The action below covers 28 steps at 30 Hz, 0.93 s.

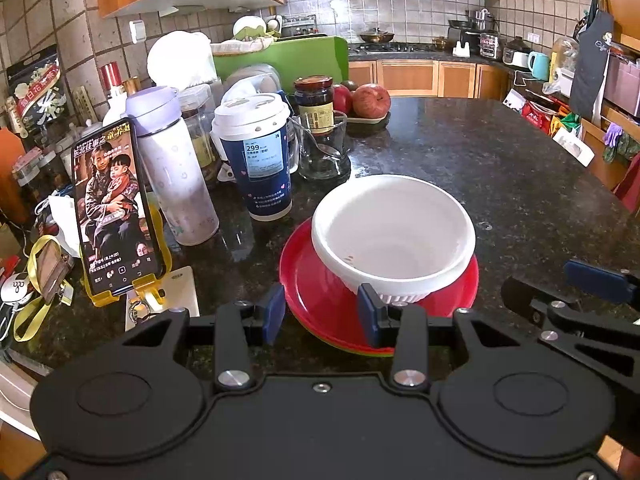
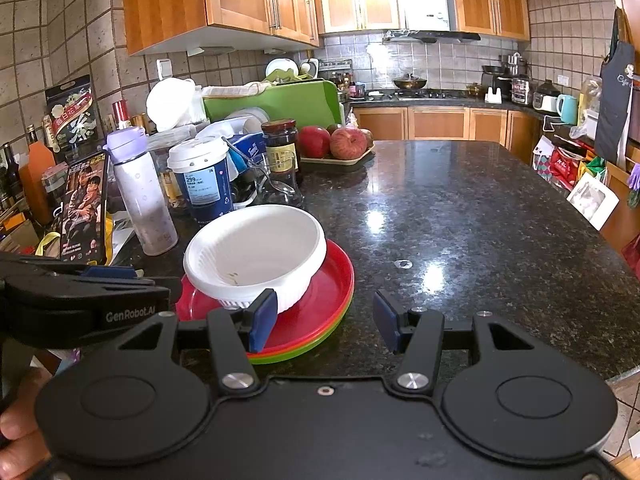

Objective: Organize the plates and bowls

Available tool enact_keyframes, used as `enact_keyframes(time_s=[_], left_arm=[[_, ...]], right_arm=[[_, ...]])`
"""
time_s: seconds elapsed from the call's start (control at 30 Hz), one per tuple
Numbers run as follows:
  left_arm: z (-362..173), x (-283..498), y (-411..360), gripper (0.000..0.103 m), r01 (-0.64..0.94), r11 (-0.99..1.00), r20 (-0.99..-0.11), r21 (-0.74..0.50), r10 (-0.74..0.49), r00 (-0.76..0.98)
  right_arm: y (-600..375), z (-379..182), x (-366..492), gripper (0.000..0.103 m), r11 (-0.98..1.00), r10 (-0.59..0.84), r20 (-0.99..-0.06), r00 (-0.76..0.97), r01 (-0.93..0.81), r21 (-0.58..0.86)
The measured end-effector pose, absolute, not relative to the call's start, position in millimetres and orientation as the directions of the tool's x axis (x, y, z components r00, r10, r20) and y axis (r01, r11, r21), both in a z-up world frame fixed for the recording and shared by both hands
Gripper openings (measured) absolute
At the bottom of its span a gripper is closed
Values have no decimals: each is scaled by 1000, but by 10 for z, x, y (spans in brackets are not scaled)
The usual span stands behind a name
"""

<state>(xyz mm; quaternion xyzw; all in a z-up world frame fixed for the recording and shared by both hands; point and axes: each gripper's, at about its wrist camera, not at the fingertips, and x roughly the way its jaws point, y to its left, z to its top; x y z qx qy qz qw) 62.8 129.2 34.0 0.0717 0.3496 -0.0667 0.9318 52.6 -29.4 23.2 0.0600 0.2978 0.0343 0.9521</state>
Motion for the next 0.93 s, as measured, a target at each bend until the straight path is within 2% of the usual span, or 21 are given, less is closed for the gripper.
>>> enact_keyframes(time_s=[0.93], left_arm=[[320, 699, 1260, 48, 180, 980, -673, 84, -77, 736]], right_arm=[[-341, 223, 591, 55, 989, 119, -572, 812, -46, 139]])
